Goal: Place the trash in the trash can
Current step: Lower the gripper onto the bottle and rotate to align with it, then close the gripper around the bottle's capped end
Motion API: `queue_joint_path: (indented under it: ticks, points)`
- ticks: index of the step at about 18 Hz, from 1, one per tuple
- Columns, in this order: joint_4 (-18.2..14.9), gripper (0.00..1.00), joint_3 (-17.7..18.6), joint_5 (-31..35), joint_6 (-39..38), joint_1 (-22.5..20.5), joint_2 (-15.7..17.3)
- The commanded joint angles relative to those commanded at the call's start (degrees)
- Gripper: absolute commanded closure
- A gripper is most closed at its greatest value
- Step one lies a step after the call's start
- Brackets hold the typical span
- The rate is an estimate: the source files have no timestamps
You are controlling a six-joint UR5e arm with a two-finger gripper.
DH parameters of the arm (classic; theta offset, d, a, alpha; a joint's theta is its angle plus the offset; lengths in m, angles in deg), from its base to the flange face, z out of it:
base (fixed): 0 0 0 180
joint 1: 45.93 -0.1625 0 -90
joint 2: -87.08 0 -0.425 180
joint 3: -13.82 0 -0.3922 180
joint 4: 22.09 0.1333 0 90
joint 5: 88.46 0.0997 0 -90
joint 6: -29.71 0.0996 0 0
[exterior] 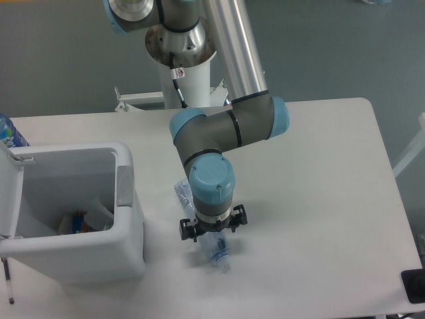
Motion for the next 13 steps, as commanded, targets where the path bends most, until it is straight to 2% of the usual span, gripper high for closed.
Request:
queue_joint_path:
  ticks: [13]
  points:
    - [-0.6, 0.0, 0.1, 2.8, 0.1, 1.8, -1.4]
